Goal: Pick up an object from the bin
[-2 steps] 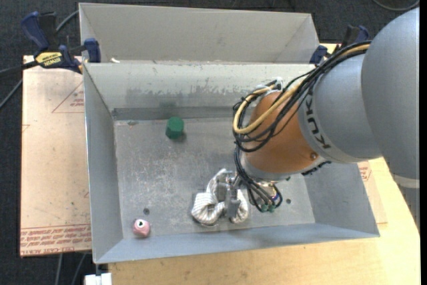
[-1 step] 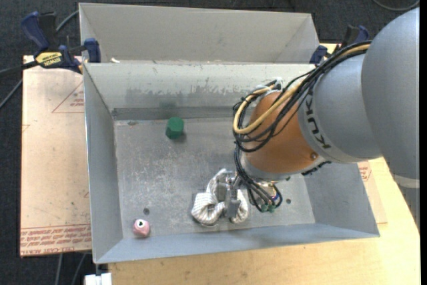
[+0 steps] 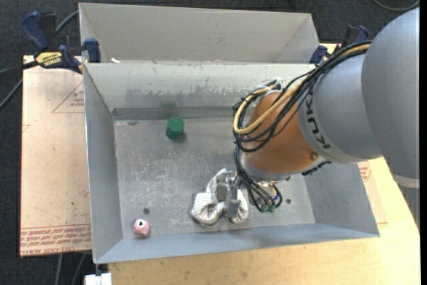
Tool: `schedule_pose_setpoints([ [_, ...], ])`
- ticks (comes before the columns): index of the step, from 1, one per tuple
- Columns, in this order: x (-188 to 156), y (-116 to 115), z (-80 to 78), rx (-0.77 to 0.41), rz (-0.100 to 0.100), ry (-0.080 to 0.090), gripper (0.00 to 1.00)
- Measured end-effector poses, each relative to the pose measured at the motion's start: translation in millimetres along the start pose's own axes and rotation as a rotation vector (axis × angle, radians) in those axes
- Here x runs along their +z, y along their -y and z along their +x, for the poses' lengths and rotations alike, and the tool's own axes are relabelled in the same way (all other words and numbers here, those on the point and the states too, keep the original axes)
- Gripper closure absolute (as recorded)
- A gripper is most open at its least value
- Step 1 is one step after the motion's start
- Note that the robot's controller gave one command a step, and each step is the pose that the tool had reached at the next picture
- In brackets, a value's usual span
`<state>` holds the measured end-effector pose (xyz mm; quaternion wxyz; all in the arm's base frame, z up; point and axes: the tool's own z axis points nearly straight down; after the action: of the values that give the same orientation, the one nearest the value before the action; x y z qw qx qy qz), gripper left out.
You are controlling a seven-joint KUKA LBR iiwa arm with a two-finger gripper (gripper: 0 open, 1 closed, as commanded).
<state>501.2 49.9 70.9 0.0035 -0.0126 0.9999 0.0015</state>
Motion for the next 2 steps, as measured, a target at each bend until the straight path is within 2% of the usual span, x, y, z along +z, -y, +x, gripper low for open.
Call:
schedule_pose_setpoints([
  [2, 0.0, 0.0, 0.0, 0.0, 0.0, 0.0, 1.0],
])
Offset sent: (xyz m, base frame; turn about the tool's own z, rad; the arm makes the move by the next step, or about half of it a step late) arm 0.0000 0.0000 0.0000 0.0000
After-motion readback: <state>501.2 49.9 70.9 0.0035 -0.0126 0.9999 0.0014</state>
